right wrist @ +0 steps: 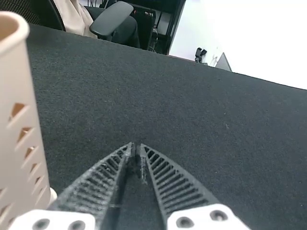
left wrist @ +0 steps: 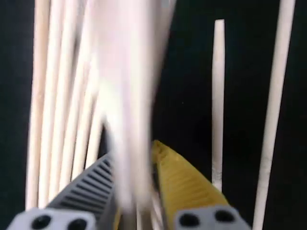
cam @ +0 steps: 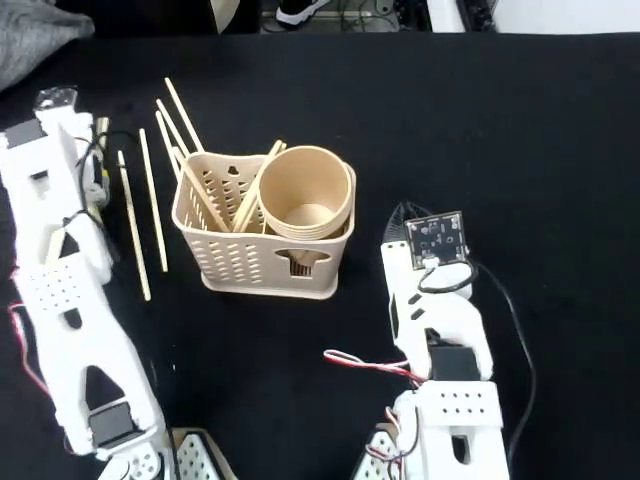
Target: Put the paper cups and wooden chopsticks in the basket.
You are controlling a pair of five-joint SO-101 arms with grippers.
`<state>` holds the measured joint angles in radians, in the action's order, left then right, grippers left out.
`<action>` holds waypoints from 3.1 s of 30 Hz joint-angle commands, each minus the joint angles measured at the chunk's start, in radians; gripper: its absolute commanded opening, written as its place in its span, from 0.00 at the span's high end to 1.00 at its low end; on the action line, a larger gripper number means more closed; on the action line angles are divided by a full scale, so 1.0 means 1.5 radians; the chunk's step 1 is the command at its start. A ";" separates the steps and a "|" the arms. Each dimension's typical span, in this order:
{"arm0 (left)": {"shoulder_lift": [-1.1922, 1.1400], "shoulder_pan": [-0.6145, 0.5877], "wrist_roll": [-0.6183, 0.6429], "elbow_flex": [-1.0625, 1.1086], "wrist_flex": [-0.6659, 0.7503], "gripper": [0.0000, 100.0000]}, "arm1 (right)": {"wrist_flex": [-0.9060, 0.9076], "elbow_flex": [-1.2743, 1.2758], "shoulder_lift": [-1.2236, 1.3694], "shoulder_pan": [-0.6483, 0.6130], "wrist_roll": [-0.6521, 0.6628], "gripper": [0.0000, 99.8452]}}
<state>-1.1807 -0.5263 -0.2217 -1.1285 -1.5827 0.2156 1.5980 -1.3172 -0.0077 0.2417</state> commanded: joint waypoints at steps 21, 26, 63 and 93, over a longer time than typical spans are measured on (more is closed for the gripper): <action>0.026 0.020 0.131 -0.218 -0.122 0.97 | -0.004 -0.005 -0.001 0.007 0.002 0.99; 0.207 0.021 0.145 0.034 -0.120 0.97 | -0.004 -0.005 -0.001 0.007 0.002 0.99; 1.302 0.155 0.147 1.130 0.485 0.97 | -0.002 -0.005 -0.001 0.007 0.002 0.99; 1.773 0.342 0.223 1.335 0.709 0.97 | -0.003 -0.005 -0.001 0.007 0.002 0.99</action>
<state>1.4385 -0.0997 0.0529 0.8784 -0.4626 0.2156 1.5980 -1.3172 -0.0077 0.2417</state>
